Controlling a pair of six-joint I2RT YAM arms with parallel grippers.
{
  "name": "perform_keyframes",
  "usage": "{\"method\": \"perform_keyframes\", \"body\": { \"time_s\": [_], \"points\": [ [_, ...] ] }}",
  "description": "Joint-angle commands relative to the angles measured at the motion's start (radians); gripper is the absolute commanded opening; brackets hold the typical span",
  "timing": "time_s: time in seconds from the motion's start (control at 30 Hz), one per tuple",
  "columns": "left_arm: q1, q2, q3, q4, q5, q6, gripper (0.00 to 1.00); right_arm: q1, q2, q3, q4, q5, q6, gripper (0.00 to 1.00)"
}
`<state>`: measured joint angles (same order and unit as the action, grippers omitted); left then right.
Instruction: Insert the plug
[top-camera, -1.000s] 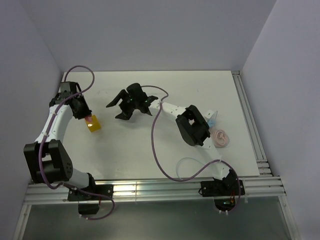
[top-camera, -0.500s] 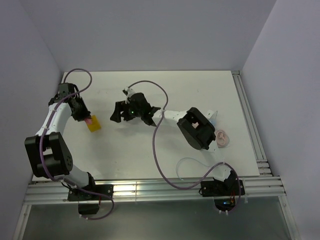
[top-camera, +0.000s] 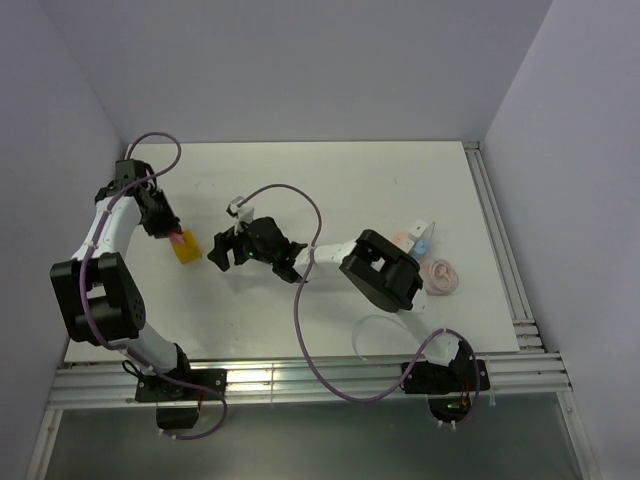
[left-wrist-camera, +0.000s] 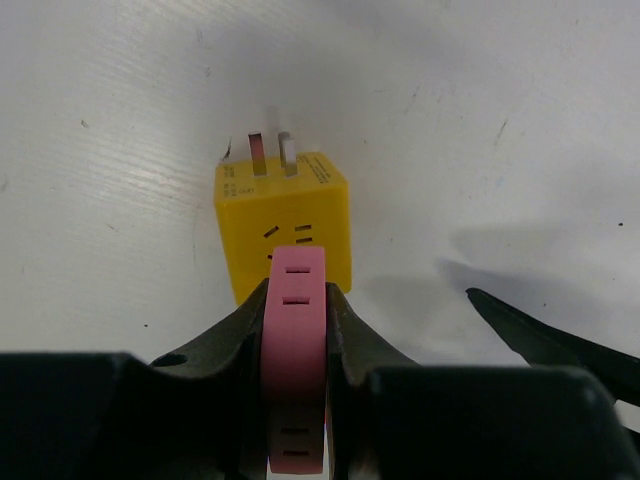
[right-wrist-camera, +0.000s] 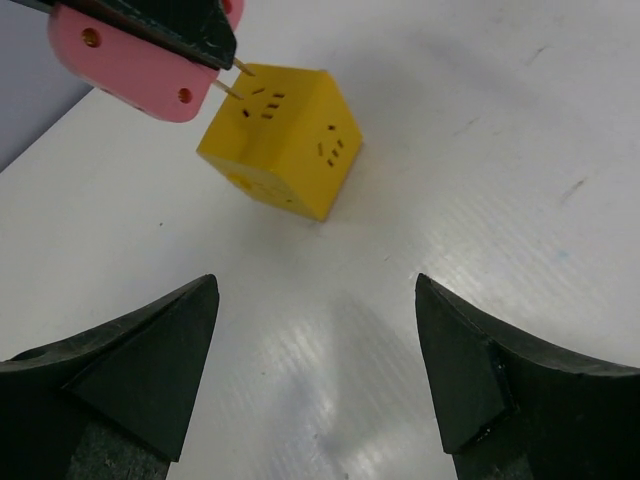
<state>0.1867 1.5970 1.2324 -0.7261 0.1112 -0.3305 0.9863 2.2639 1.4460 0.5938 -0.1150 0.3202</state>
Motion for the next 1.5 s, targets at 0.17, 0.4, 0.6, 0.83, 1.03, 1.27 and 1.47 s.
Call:
{"method": "perform_keyframes", "body": {
  "time_s": [0.17,0.4,0.6,0.83,1.03,1.27,1.47],
  "points": [
    [0.008,0.072,0.130,-0.073,0.041,0.054,0.00,-0.015,-0.009,0.001,0.103,0.043,0.008,0.86],
    [0.008,0.098,0.165,-0.119,0.035,0.065,0.00,-0.029,-0.007,-0.006,0.116,0.023,0.039,0.85],
    [0.008,0.110,0.168,-0.127,0.018,0.053,0.00,-0.037,-0.009,-0.019,0.135,0.012,0.051,0.84],
    [0.007,0.112,0.156,-0.108,0.008,0.050,0.00,-0.040,-0.006,-0.029,0.149,0.008,0.060,0.84],
    [0.007,0.107,0.141,-0.087,0.019,0.047,0.00,-0.043,-0.009,-0.033,0.158,-0.002,0.071,0.83],
    [0.000,0.118,0.144,-0.084,0.015,0.045,0.00,-0.043,-0.014,-0.038,0.164,-0.006,0.072,0.83],
    [-0.010,0.126,0.124,-0.070,-0.004,0.044,0.00,-0.044,-0.014,-0.042,0.170,-0.009,0.079,0.83]
  ]
}}
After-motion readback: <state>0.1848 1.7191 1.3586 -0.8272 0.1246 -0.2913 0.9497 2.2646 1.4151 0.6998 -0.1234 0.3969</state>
